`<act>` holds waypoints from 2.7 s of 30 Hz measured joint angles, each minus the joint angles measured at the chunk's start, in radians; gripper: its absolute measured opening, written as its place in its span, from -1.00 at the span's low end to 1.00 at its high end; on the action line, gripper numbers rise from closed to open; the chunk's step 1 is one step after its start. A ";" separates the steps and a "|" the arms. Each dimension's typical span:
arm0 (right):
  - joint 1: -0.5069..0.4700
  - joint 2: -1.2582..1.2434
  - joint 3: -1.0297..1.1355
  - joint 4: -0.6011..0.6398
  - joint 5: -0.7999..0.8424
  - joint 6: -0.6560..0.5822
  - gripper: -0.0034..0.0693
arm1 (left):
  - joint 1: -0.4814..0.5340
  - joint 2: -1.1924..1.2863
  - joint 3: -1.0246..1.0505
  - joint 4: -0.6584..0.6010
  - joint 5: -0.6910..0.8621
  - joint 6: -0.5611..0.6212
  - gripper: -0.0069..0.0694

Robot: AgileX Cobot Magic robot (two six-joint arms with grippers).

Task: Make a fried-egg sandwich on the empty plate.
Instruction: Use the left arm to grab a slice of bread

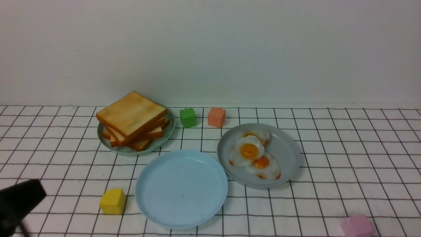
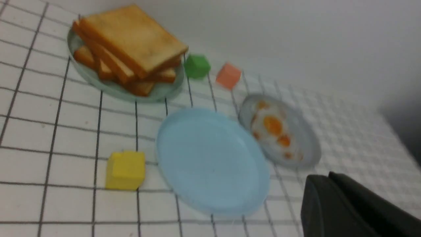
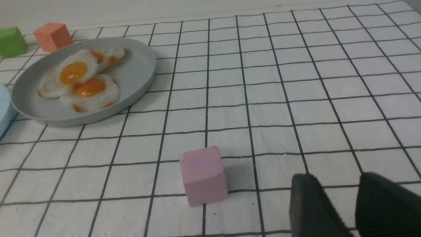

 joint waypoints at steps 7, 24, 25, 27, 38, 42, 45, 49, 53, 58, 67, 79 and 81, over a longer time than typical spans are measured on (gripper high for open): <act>0.000 0.000 0.000 0.000 0.000 0.000 -0.25 | -0.211 0.322 -0.196 0.164 0.104 0.079 -0.77; 0.000 0.000 0.004 0.490 -0.297 0.210 -0.25 | -0.324 0.583 -0.381 0.382 0.146 -0.086 -0.78; 0.000 0.000 -0.019 0.504 -0.246 0.210 -0.26 | -0.315 0.602 -0.397 0.383 0.160 -0.088 -0.80; 0.000 0.012 -0.117 0.509 -0.097 0.180 -0.33 | -0.289 0.650 -0.437 0.383 0.192 -0.088 -0.85; 0.075 0.464 -0.798 0.512 0.693 -0.341 -0.93 | -0.128 1.069 -0.748 0.396 0.185 -0.014 -0.85; 0.165 0.574 -0.867 0.548 0.686 -0.367 -0.93 | -0.142 1.236 -0.895 0.445 0.162 0.047 -0.83; 0.201 0.614 -0.871 0.554 0.684 -0.378 -0.93 | -0.149 1.323 -0.975 0.499 0.142 0.058 -0.69; 0.212 0.628 -0.871 0.554 0.684 -0.389 -0.92 | -0.149 1.414 -1.032 0.600 0.081 0.062 -0.29; 0.211 0.628 -0.871 0.553 0.684 -0.389 -0.92 | -0.149 1.471 -1.038 0.655 0.006 0.063 0.09; 0.212 0.628 -0.871 0.535 0.684 -0.390 -0.91 | -0.149 1.522 -1.039 0.663 -0.052 0.065 0.39; 0.212 0.628 -0.871 0.535 0.691 -0.390 -0.89 | -0.149 1.576 -1.044 0.681 -0.070 0.106 0.44; 0.212 0.628 -0.871 0.514 0.731 -0.398 -0.88 | -0.155 1.590 -1.047 0.783 -0.082 0.111 -0.48; 0.212 0.628 -0.871 0.513 0.732 -0.398 -0.87 | -0.156 1.591 -1.049 0.794 -0.082 0.112 -0.52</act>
